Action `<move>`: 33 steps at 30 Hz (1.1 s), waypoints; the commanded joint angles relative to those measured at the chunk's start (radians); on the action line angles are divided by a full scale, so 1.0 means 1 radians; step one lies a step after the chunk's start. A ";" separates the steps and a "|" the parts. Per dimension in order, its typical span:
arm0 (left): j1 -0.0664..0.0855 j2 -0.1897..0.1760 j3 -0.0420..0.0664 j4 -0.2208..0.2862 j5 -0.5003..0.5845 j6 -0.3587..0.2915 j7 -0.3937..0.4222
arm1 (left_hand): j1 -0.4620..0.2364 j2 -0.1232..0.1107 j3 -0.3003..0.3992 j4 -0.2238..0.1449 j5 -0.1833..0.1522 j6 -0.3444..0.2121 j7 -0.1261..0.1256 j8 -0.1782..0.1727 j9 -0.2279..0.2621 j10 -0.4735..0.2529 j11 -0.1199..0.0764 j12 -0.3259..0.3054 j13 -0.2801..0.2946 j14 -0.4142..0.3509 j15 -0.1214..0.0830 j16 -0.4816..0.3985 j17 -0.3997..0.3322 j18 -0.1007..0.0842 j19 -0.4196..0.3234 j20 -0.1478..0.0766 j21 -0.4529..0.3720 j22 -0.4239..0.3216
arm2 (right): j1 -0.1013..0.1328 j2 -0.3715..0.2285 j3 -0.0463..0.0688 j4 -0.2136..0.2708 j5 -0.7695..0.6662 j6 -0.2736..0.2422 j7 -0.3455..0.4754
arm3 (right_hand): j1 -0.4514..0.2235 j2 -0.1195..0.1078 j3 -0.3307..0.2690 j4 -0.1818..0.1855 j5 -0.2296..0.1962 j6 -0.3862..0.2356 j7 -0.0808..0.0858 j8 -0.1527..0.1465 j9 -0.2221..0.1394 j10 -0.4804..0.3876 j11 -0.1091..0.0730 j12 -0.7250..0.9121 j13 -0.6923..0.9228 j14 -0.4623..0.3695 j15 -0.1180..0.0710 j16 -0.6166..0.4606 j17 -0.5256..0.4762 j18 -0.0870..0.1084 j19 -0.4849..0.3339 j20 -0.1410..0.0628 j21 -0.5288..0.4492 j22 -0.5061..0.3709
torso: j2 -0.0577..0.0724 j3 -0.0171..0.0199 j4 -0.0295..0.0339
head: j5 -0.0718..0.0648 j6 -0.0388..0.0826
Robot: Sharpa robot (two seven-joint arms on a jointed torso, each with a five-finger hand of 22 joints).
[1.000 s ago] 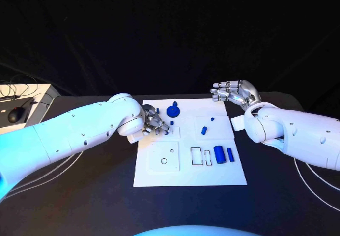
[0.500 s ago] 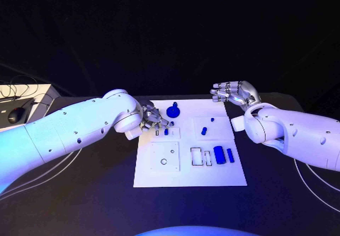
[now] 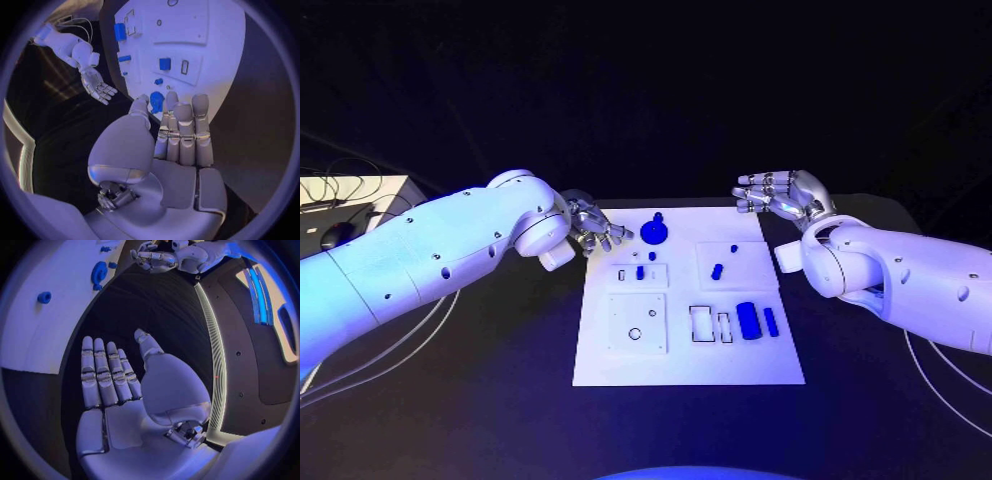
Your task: Assemble the parts on the task board
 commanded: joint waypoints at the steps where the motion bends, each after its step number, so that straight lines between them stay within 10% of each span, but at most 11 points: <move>1: 0.002 0.013 0.002 -0.028 0.011 -0.032 0.043 | 0.006 -0.019 0.001 0.050 -0.016 -0.011 0.002 0.024 -0.063 0.010 0.005 -0.005 -0.050 0.002 0.007 0.000 -0.020 0.018 0.012 0.010 -0.019 -0.011 | 0.000 -0.001 0.000 0.001 0.001 0.005 0.015 | 0.000 0.002 0.004 0.000 0.006 0.006 -0.002 -0.002 0.000 -0.003 -0.002 0.006 -0.001 -0.005 -0.002 -0.004 0.000 0.000 -0.004 -0.003 0.004 -0.001 | 0.002 -0.0008 -0.0006 | 0.004 0.007; 4: 0.005 0.032 0.004 -0.070 -0.002 -0.038 0.046 | -0.012 -0.038 0.009 0.085 -0.126 -0.014 0.002 0.035 -0.079 0.011 0.006 0.003 -0.060 0.002 0.007 0.005 -0.024 0.019 0.014 0.010 -0.020 -0.009 | 0.000 -0.002 0.000 0.003 0.002 0.004 0.016 | 0.000 0.002 0.004 0.000 0.006 0.006 -0.002 -0.002 0.000 -0.003 -0.002 0.006 -0.001 -0.005 -0.002 -0.004 0.000 0.000 -0.004 -0.003 0.004 -0.001 | 0.003 -0.0006 -0.0008 | 0.005 0.012; 10: 0.017 0.078 0.006 -0.176 -0.037 -0.015 0.042 | -0.017 -0.107 0.064 0.170 -0.157 -0.025 -0.001 0.078 -0.125 0.008 0.005 0.032 -0.084 0.003 0.007 0.030 -0.033 0.024 0.019 0.012 -0.017 0.007 | 0.001 -0.004 0.001 0.007 0.002 0.002 0.017 | 0.000 0.001 0.004 -0.001 0.006 0.005 -0.002 -0.003 -0.001 -0.002 -0.002 0.005 -0.001 -0.004 -0.002 -0.005 -0.001 0.000 -0.003 -0.003 0.004 -0.001 | 0.004 0.0007 -0.0029 | 0.008 0.023; 28: 0.029 0.182 0.005 -0.353 -0.038 0.066 0.020 | -0.017 -0.065 0.056 0.139 -0.153 -0.019 -0.008 0.118 -0.140 -0.003 0.001 0.067 -0.083 0.010 0.004 0.088 -0.004 0.018 0.046 0.011 0.052 0.087 | 0.008 -0.010 0.001 0.019 0.002 -0.003 0.018 | -0.001 0.001 0.006 -0.002 0.006 0.006 -0.002 -0.003 -0.001 -0.002 -0.002 0.004 -0.001 -0.004 -0.002 -0.005 -0.001 -0.001 -0.003 -0.003 0.004 -0.001 | 0.022 -0.0010 -0.0100 | 0.006 0.037; 33: 0.031 0.189 0.004 -0.362 -0.037 0.083 0.009 | -0.027 -0.053 0.048 0.114 -0.147 -0.008 -0.032 0.183 -0.038 0.019 -0.016 0.072 -0.068 0.039 -0.009 0.125 0.044 -0.004 0.075 -0.011 0.105 0.134 | 0.009 -0.010 0.001 0.021 0.002 -0.003 0.019 | -0.001 0.001 0.006 -0.002 0.006 0.006 -0.002 -0.003 -0.001 -0.002 -0.002 0.004 -0.001 -0.004 -0.002 -0.005 -0.001 -0.001 -0.003 -0.003 0.004 -0.001 | 0.021 -0.0007 -0.0103 | 0.005 0.034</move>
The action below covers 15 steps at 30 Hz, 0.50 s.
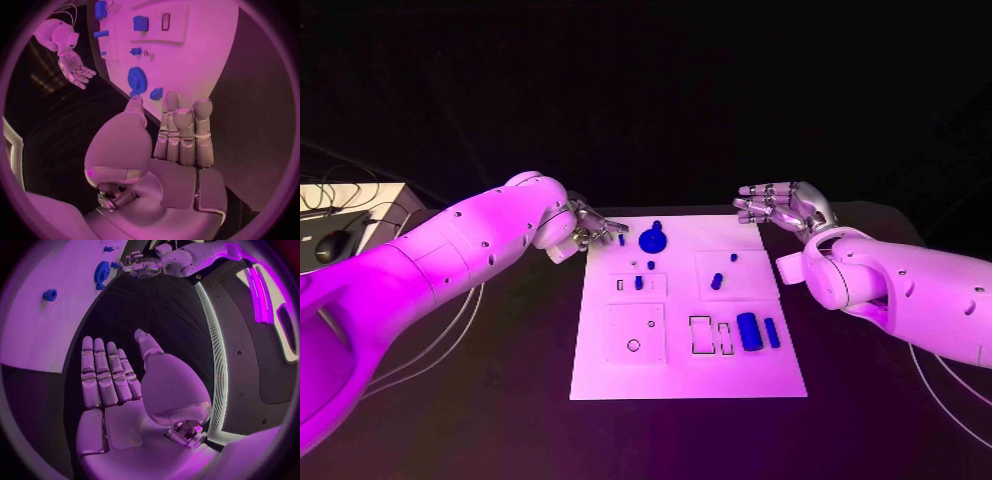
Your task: Assemble the parts on the task board
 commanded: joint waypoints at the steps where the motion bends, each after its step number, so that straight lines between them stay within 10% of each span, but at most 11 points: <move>1: 0.004 0.006 0.000 -0.004 -0.001 0.049 -0.012 | -0.009 0.010 -0.004 -0.013 0.003 -0.013 -0.009 0.031 0.088 0.014 -0.007 -0.003 0.017 0.015 -0.005 0.014 0.025 -0.015 0.015 -0.013 0.022 0.022 | 0.002 0.000 0.001 0.003 0.001 0.000 0.016 | -0.001 0.001 0.006 -0.002 0.006 0.005 0.000 -0.003 -0.001 -0.002 -0.002 0.004 -0.001 -0.004 -0.002 -0.005 -0.001 -0.001 -0.003 -0.003 0.004 -0.001 | 0.001 0.0006 -0.0009 | 0.001 -0.003; 11: 0.008 0.012 -0.001 -0.006 -0.006 0.055 -0.021 | -0.032 -0.022 0.021 0.040 0.002 -0.028 -0.032 0.068 0.342 0.029 -0.022 -0.001 0.069 0.040 -0.017 0.041 0.087 -0.025 0.046 -0.023 0.074 0.077 | 0.003 0.001 0.001 0.001 0.001 -0.001 0.015 | -0.001 0.001 0.007 -0.002 0.007 0.005 -0.001 -0.003 -0.001 -0.002 -0.002 0.003 -0.001 -0.005 -0.002 -0.006 -0.001 -0.001 -0.003 -0.003 0.003 -0.001 | 0.000 0.0012 -0.0019 | 0.001 -0.004; 15: 0.009 0.014 -0.001 -0.009 -0.008 0.055 -0.023 | -0.037 -0.026 0.024 0.042 0.002 -0.011 -0.036 0.033 0.420 0.033 -0.024 -0.003 0.086 0.044 -0.018 0.041 0.104 -0.026 0.051 -0.025 0.079 0.091 | 0.003 0.001 0.001 0.001 0.001 -0.002 0.015 | -0.001 0.001 0.007 -0.002 0.007 0.005 -0.001 -0.003 -0.001 -0.002 -0.002 0.003 -0.001 -0.005 -0.002 -0.006 -0.001 -0.001 -0.003 -0.003 0.003 -0.001 | 0.000 0.0012 -0.0012 | -0.001 -0.004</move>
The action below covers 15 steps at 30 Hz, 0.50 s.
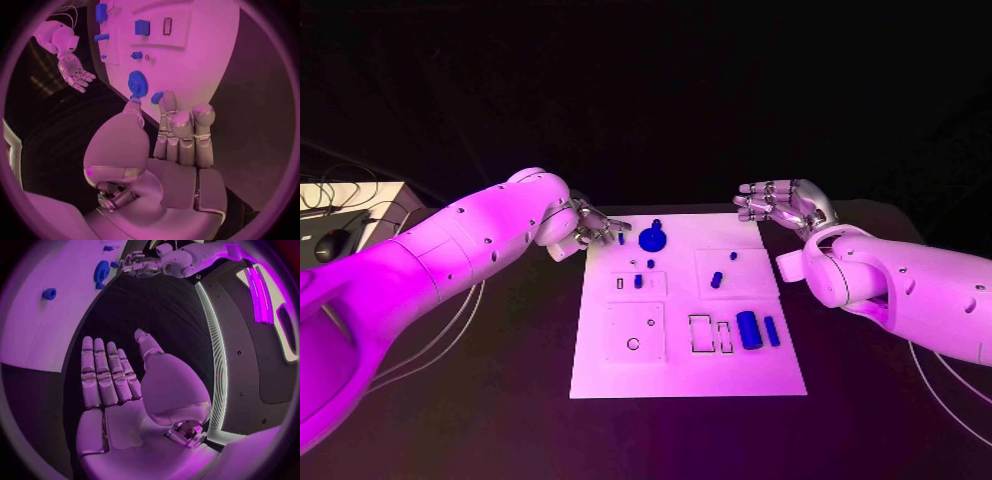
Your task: Assemble the parts on the task board
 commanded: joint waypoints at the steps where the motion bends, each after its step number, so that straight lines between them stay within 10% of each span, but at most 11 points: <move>1: 0.003 0.005 0.000 -0.003 -0.008 0.022 -0.006 | -0.003 -0.004 0.001 0.005 0.002 0.011 -0.004 -0.021 0.035 0.008 0.001 0.004 0.009 0.008 0.000 0.002 0.006 -0.011 0.009 0.001 0.003 0.006 | 0.001 0.000 0.001 0.001 0.001 -0.001 0.014 | -0.001 0.001 0.004 0.001 0.007 0.005 0.000 -0.003 -0.001 -0.002 -0.002 0.003 -0.001 -0.005 -0.002 -0.006 -0.001 -0.001 -0.003 -0.003 0.003 -0.001 | 0.000 0.0000 0.0003 | -0.002 0.001; 15: 0.008 0.025 -0.009 -0.034 -0.007 0.020 0.000 | 0.006 0.026 -0.010 -0.031 0.006 0.011 -0.005 -0.024 0.058 0.008 -0.001 0.009 0.014 0.009 -0.001 0.006 0.019 -0.012 0.012 0.000 0.006 0.015 | 0.003 0.002 0.001 0.003 0.000 -0.003 0.014 | -0.001 0.001 0.004 0.001 0.007 0.005 0.000 -0.003 -0.001 -0.002 -0.002 0.003 -0.001 -0.005 -0.002 -0.006 -0.001 -0.001 -0.003 -0.003 0.003 -0.001 | 0.002 -0.0014 0.0002 | -0.006 0.000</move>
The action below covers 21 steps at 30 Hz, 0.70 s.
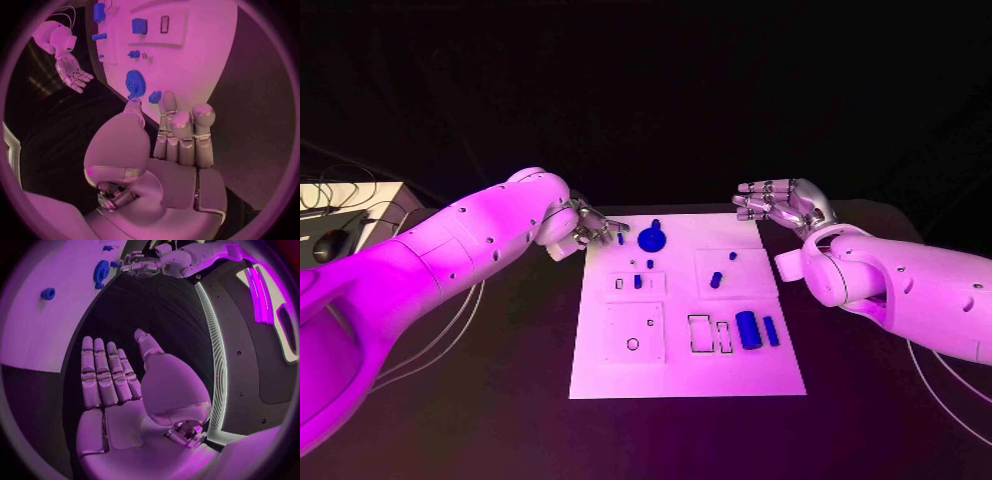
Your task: Assemble the parts on the task board
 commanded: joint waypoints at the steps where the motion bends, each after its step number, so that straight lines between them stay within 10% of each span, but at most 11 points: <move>1: 0.003 0.008 -0.003 -0.007 -0.001 0.015 0.006 | 0.002 0.014 -0.001 -0.008 0.006 0.006 0.000 -0.004 0.001 0.008 -0.001 0.004 0.002 0.007 0.000 0.006 0.002 -0.012 0.005 0.000 0.005 0.001 | 0.001 0.001 0.001 0.002 0.000 -0.001 0.014 | -0.001 0.001 0.004 0.001 0.007 0.005 0.000 -0.003 -0.001 -0.002 -0.002 0.003 -0.001 -0.005 -0.002 -0.006 -0.001 -0.001 -0.003 -0.003 0.003 -0.001 | 0.001 0.0001 -0.0012 | -0.001 0.000; 21: 0.006 0.026 -0.011 -0.032 0.009 0.019 0.020 | 0.017 0.047 -0.013 -0.064 0.006 0.007 0.001 -0.012 0.004 0.006 -0.001 0.003 0.002 0.008 0.001 0.005 0.004 -0.012 0.005 0.001 0.001 0.005 | 0.005 0.002 0.001 0.006 -0.001 -0.002 0.015 | -0.001 0.000 0.005 0.000 0.008 0.002 0.000 -0.003 -0.001 -0.002 -0.002 0.003 -0.001 -0.006 -0.002 -0.006 -0.001 -0.001 -0.003 -0.003 0.002 -0.001 | -0.002 0.0003 0.0010 | -0.009 -0.009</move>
